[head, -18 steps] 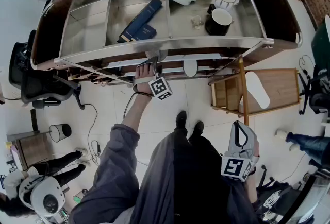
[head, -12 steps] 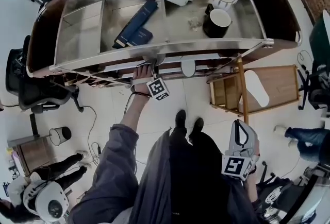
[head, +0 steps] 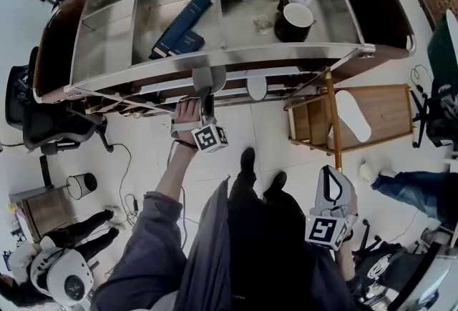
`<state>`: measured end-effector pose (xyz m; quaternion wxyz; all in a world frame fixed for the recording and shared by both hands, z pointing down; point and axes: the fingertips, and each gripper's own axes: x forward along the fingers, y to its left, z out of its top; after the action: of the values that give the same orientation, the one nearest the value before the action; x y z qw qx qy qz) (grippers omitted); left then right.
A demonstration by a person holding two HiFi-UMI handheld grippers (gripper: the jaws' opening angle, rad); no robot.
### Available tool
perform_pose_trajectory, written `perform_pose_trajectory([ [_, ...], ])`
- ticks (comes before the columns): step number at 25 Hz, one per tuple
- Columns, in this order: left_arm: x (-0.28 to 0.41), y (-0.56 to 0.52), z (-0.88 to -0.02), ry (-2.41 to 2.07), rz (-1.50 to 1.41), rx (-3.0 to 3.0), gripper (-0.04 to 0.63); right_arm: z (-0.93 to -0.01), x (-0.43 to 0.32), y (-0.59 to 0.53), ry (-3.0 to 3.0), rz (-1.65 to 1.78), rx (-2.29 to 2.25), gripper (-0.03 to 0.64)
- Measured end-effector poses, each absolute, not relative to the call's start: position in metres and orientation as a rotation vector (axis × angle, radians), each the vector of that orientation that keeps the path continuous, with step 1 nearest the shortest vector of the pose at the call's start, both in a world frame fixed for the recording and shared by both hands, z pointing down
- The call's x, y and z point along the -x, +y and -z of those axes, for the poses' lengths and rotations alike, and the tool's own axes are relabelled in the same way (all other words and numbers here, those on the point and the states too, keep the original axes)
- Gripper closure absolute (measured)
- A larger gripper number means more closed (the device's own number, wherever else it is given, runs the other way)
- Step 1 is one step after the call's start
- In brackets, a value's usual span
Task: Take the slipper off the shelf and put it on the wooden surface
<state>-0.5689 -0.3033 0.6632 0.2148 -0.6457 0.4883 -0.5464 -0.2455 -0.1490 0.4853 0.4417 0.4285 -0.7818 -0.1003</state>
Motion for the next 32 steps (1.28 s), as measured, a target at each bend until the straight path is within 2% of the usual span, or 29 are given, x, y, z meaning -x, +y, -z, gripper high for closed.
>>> perform_pose_trajectory([
  [7,0.521,-0.206,-0.6,1.421,1.404,1.775,0.551,-0.498,0.207,-0.106,-1.978,0.216,-1.099,0.603],
  [12,0.444,-0.136,-0.561,1.436,1.379,1.755,0.551,-0.495,0.149,-0.062,-2.019,0.201,-1.125,0.604],
  [16,0.339,-0.083,-0.541,1.394,1.327,1.776,0.551,-0.499,0.068,-0.01,-2.046,0.193,-1.191,0.609],
  [21,0.17,-0.053,-0.526,1.25,1.187,1.853,0.551,-0.49,-0.045,0.057,-2.007,0.194,-1.271,0.612],
  [26,0.012,-0.089,-0.549,1.069,1.196,1.906,0.551,-0.487,-0.168,0.104,-1.897,0.119,-1.451,0.615],
  [32,-0.093,-0.187,-0.623,0.997,1.341,1.886,0.551,-0.49,-0.27,0.099,-1.79,0.036,-1.57,0.615],
])
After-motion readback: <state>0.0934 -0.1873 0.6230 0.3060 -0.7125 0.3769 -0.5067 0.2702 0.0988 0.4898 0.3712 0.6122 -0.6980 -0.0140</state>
